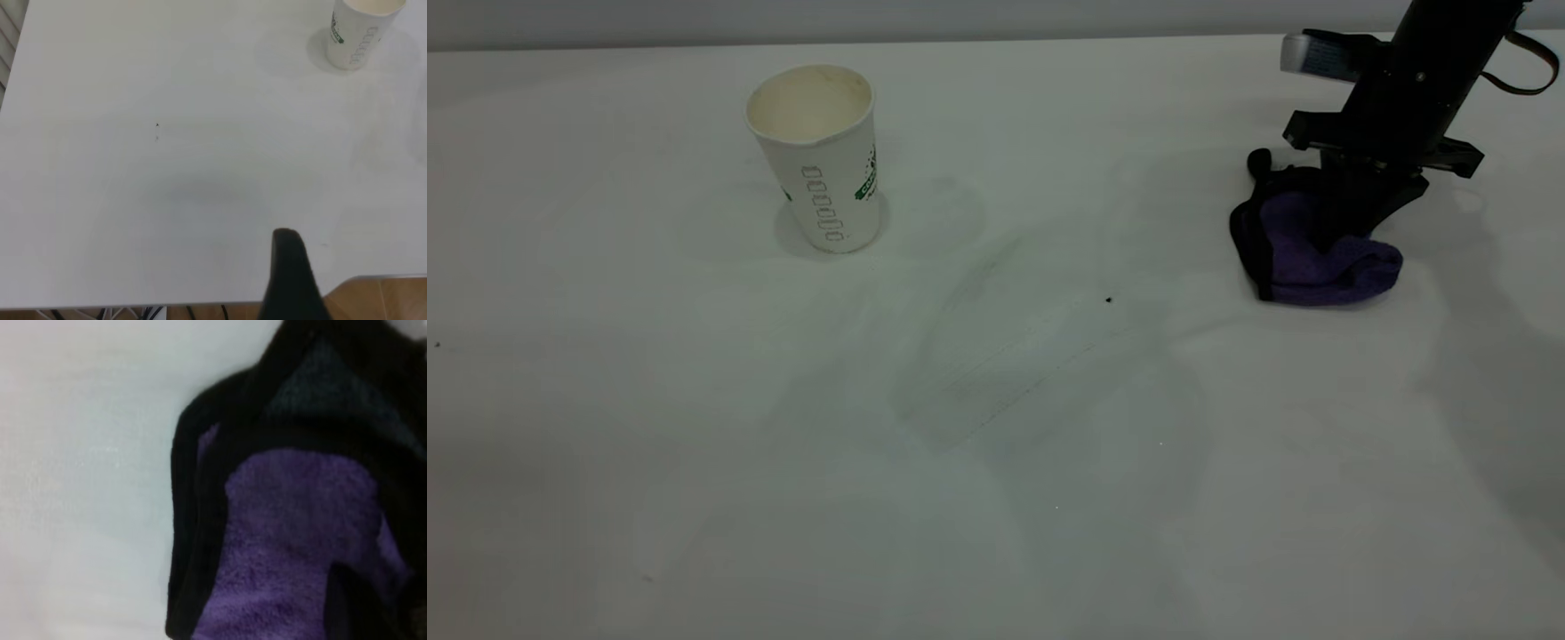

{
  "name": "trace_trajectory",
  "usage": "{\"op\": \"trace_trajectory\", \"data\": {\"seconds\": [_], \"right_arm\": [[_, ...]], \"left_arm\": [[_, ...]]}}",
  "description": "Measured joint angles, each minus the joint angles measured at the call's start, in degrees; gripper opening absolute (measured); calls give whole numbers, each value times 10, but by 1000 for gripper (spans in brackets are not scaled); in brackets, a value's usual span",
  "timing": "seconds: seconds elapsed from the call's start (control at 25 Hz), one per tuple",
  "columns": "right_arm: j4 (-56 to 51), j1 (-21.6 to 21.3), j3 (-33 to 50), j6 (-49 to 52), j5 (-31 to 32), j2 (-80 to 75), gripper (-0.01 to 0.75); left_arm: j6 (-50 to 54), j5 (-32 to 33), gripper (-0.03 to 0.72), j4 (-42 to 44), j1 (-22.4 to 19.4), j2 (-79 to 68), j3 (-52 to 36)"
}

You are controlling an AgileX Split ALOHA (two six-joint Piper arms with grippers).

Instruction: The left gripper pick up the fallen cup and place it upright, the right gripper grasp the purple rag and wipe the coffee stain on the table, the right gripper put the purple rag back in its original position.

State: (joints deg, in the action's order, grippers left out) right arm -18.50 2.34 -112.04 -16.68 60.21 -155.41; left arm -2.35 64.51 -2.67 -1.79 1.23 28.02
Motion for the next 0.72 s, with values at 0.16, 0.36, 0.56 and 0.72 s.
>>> {"op": "trace_trajectory", "data": {"seconds": [0.16,0.36,0.56,0.72], "right_arm": [[2,2,-17,-2,28,0,268],[25,4,-45,-3,75,8,442],[28,4,-50,9,82,86,466],[28,4,-49,15,86,164,448]], "left_arm": [[0,0,552,0,0,0,0],[0,0,552,0,0,0,0],[0,0,552,0,0,0,0],[0,0,552,0,0,0,0]]}}
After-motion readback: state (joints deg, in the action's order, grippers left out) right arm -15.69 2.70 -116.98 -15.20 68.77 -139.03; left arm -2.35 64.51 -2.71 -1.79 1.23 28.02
